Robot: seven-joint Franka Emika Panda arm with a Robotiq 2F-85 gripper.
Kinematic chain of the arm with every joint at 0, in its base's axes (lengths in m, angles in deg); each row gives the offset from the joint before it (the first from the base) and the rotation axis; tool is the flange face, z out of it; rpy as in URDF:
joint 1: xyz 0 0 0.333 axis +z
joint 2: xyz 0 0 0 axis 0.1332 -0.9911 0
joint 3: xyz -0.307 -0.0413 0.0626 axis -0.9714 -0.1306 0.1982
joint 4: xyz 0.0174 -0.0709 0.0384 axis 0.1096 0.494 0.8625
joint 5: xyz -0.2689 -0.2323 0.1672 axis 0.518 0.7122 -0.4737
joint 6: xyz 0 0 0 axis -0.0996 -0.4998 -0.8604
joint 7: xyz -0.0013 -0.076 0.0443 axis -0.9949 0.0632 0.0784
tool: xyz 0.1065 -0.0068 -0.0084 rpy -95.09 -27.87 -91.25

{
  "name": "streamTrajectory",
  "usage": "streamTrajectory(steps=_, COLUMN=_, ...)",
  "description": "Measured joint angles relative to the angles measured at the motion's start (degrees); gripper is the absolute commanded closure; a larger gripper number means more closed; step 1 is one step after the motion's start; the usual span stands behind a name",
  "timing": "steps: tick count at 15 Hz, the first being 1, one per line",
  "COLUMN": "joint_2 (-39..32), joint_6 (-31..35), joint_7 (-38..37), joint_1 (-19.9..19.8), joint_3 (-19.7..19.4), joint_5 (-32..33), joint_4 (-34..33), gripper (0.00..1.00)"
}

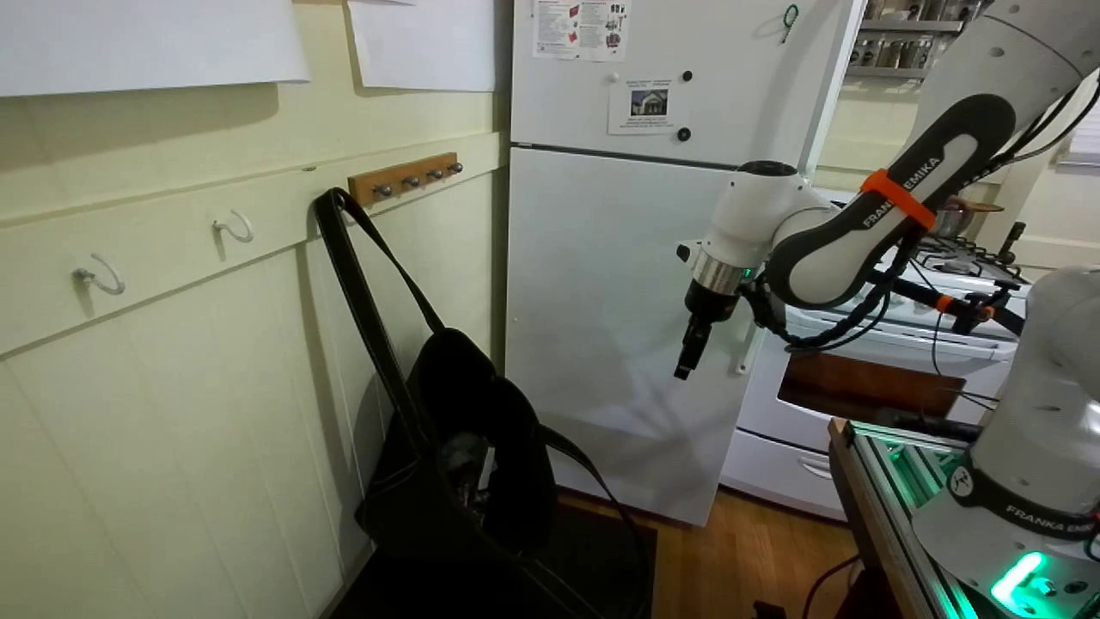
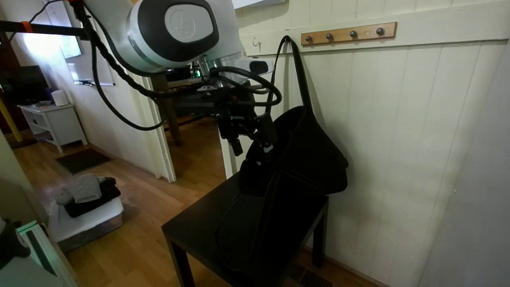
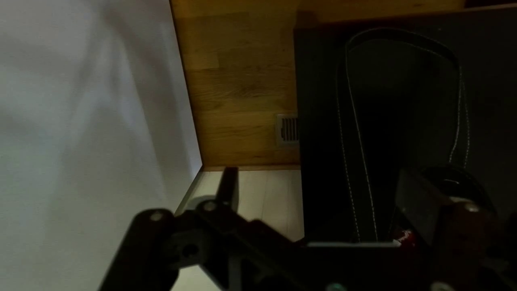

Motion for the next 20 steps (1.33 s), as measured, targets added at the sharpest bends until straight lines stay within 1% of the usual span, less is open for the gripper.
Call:
streamTrajectory(steps=2, joint_2=-1.05, joint_6=-0.14, joint_7=1.06, joint_1=0.41, joint_3=0.01, joint_5=-0.36, joint_4=-0.23, gripper=0.0)
streamTrajectory(steps=3, joint_2=-2.66, joint_6=-0.14, joint_7=2.02, joint_1=0.93, joint_3=0.01, joint_5=-1.5, joint_4=-0.56, gripper=0.0)
streamTrajectory(steps=7, joint_2=-12.95, joint_6=0.97, joint_7=6.37, joint_1=3.16, joint_3=0.49, joint_5=-6.12, joint_4=-4.37, gripper=0.0)
streamTrajectory(steps=9, joint_2=-18.8, joint_6=2.19, joint_7=7.12, joint_1=3.71, joint_3=1.13, joint_5=-6.37, joint_4=-7.23, gripper=0.0)
streamTrajectory(steps=11, joint_2=-24.63, joint_6=4.05, joint_7=7.37, joint_1=4.08, joint_3=1.86, joint_5=-6.37, joint_4=-10.29, gripper=0.0)
streamTrajectory(steps=15, joint_2=-34.82, joint_6=9.35, joint_7=7.38, joint_1=5.83, joint_3=1.72, joint_5=-5.94, joint_4=-16.42, gripper=0.0)
streamTrajectory(steps=20, joint_2=-44.01, joint_6=15.9, joint_7=7.36, joint_1=7.84, joint_3=1.2, joint_5=-5.9, joint_4=-22.74, gripper=0.0)
